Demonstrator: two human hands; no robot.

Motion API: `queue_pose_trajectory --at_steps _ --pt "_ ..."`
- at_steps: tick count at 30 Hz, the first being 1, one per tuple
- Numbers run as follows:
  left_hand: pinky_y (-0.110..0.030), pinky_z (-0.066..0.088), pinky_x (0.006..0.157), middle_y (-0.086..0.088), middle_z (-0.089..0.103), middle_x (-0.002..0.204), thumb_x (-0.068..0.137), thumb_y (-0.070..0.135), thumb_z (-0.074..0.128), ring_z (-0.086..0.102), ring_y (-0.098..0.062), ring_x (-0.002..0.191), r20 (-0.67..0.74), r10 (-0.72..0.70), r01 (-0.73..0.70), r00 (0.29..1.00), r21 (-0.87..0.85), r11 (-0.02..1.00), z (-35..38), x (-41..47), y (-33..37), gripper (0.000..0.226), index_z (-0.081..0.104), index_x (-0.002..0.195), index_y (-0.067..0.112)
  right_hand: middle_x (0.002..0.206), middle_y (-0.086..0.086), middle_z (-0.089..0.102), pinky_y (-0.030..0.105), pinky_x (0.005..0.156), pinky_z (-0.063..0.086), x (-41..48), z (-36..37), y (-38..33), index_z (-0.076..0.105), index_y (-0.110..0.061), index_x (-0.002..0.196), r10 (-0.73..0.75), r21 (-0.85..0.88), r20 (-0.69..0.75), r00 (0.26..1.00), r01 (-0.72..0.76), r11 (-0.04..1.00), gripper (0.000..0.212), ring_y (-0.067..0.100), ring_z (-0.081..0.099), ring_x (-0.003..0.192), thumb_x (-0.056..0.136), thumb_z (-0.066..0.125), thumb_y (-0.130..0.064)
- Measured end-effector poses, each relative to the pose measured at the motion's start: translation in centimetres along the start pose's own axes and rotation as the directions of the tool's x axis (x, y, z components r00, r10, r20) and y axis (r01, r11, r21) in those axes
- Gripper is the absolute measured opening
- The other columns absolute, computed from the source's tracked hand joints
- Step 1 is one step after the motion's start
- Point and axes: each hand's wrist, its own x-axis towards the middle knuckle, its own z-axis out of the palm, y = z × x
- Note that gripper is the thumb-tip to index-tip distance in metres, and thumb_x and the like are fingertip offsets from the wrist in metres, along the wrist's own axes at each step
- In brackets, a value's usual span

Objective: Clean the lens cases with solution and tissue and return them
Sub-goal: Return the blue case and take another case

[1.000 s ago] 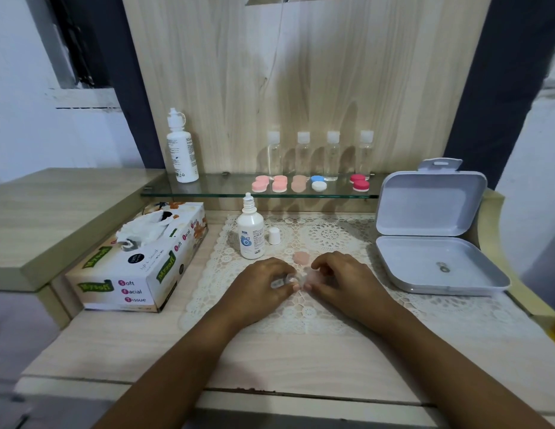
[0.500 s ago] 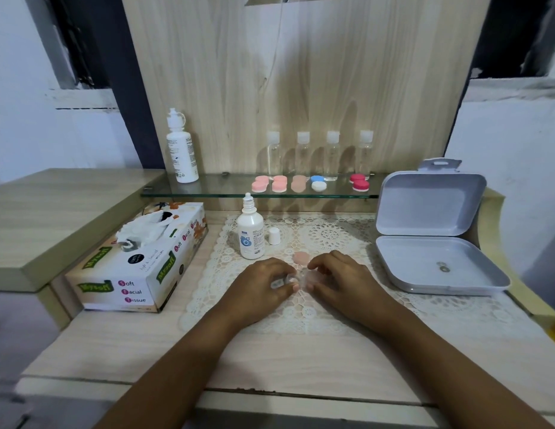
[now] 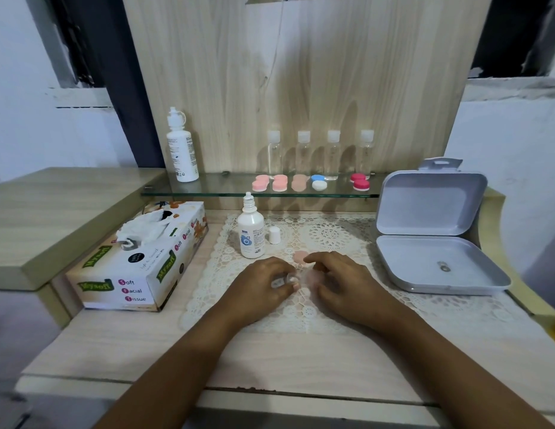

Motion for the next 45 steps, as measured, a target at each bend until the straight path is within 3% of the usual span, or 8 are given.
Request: queue_pose_trajectory --at_steps 3,6,10,16,24,38,42,45 --pt "-0.017 0.042 0.083 0.007 0.064 0.108 0.087 0.029 0.063 0.054 -0.004 0.097 0.003 0.000 0.000 1.000 0.004 1.000 0.0 0.0 0.0 0.025 0.067 0.108 0.016 0.111 -0.013 0.052 0.041 0.097 0.040 -0.1 0.0 0.0 0.045 -0.036 0.129 -0.003 0.017 0.002 1.000 0.003 1.000 0.053 0.007 0.046 0.109 0.075 0.047 -0.037" --pt "-0.019 0.043 0.085 0.007 0.064 0.109 0.087 0.030 0.063 0.055 -0.005 0.098 0.004 -0.001 0.001 1.000 -0.001 1.000 0.0 0.0 0.0 0.025 0.067 0.108 0.017 0.105 -0.012 0.049 0.040 0.092 0.043 0.0 0.1 0.1 0.048 -0.032 0.125 -0.005 -0.007 -0.053 0.999 0.005 1.000 0.049 0.008 0.048 0.103 0.079 0.055 -0.045" --pt "-0.018 0.043 0.083 0.008 0.064 0.108 0.087 0.030 0.064 0.055 -0.004 0.097 0.004 -0.001 0.001 1.000 -0.002 1.000 0.0 0.0 0.0 0.025 0.067 0.107 0.017 0.093 -0.017 0.048 0.040 0.088 0.043 0.2 0.1 0.2 0.050 -0.029 0.118 -0.016 -0.032 -0.046 0.999 0.015 0.999 0.036 0.010 0.048 0.096 0.084 0.061 -0.035" --pt "-0.015 0.042 0.082 0.009 0.064 0.106 0.086 0.028 0.064 0.055 -0.002 0.095 -0.001 0.002 -0.002 1.000 -0.016 1.000 0.0 0.0 0.0 0.022 0.068 0.105 0.017 0.104 -0.011 0.058 0.031 0.087 0.045 0.5 -0.6 0.4 0.056 -0.023 0.110 -0.002 0.098 -0.106 0.994 0.012 0.995 0.025 0.008 0.052 0.099 0.086 0.062 -0.019" --pt "-0.018 0.044 0.084 0.010 0.064 0.104 0.087 0.029 0.063 0.056 -0.003 0.096 0.011 0.001 0.000 1.000 -0.021 1.000 0.0 -0.1 0.0 0.020 0.068 0.102 0.017 0.094 0.000 0.069 0.036 0.075 0.048 1.6 -0.5 2.3 0.065 -0.017 0.096 0.058 -0.109 -0.283 0.957 -0.092 0.990 0.013 0.022 0.060 0.089 0.085 0.064 -0.024" --pt "-0.018 0.043 0.084 0.009 0.064 0.105 0.087 0.029 0.063 0.056 -0.003 0.096 0.011 -0.001 0.002 1.000 -0.018 1.000 0.0 -0.1 0.1 0.021 0.068 0.104 0.018 0.101 -0.001 0.070 0.032 0.075 0.045 1.7 -0.2 2.1 0.065 -0.021 0.106 0.075 -0.257 -0.245 0.967 -0.139 0.956 0.021 0.024 0.059 0.095 0.090 0.056 -0.031" --pt "-0.013 0.040 0.081 0.010 0.064 0.105 0.088 0.030 0.062 0.056 -0.003 0.097 0.011 0.002 -0.002 1.000 -0.012 1.000 0.0 -0.1 0.0 0.022 0.068 0.105 0.018 0.114 0.006 0.066 0.036 0.084 0.046 1.4 -0.3 1.9 0.061 -0.017 0.117 0.078 -0.209 -0.266 0.961 -0.137 0.968 0.028 0.028 0.058 0.104 0.091 0.054 -0.021" --pt "-0.011 0.039 0.080 0.009 0.063 0.106 0.088 0.029 0.062 0.055 -0.003 0.096 0.010 0.007 -0.006 1.000 -0.013 1.000 0.0 -0.2 0.1 0.022 0.068 0.106 0.017 0.113 0.007 0.064 0.038 0.085 0.046 0.9 -0.4 1.4 0.061 -0.017 0.117 0.072 -0.166 -0.312 0.947 -0.129 0.978 0.028 0.027 0.056 0.103 0.091 0.054 -0.023"
